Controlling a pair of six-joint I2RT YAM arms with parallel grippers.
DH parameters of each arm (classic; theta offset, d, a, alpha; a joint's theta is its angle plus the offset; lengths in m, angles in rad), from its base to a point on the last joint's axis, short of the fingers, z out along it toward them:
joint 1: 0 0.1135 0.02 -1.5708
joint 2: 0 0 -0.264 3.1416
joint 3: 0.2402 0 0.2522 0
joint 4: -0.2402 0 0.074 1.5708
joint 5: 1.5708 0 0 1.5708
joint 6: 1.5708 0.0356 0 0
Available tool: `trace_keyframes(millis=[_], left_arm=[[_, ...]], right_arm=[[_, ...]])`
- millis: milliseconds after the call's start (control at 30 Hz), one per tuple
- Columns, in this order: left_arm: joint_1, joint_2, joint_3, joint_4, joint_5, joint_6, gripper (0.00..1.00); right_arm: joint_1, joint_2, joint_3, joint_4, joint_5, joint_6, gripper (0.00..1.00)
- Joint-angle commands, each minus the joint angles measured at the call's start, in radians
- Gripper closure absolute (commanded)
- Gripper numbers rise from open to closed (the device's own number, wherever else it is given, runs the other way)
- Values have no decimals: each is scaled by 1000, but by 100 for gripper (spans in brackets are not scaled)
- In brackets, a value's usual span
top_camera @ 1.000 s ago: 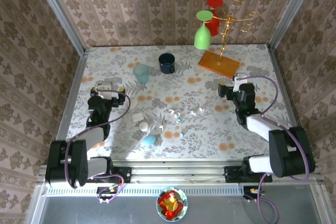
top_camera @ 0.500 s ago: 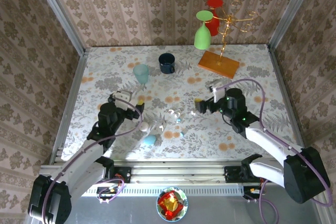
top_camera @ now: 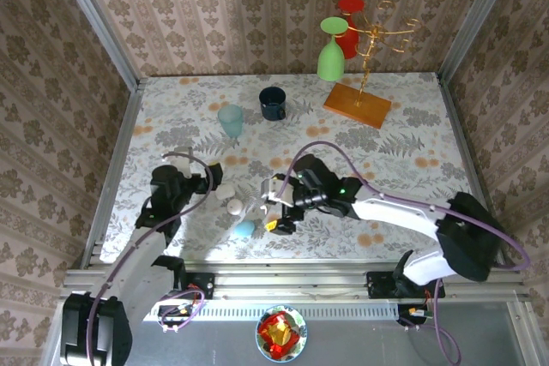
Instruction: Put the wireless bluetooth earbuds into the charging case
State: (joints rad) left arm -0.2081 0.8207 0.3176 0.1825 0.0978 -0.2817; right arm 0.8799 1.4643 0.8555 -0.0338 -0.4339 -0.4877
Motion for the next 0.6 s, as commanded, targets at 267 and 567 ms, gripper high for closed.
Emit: trace_keyframes(millis=[267, 567], left_arm=[[53, -14, 14, -28, 90, -61, 0], [58, -45, 3, -26, 107, -66, 0]], right_arm=[[95, 295, 223, -144, -2, -198, 10], [111, 441, 299, -170, 79, -246, 28]])
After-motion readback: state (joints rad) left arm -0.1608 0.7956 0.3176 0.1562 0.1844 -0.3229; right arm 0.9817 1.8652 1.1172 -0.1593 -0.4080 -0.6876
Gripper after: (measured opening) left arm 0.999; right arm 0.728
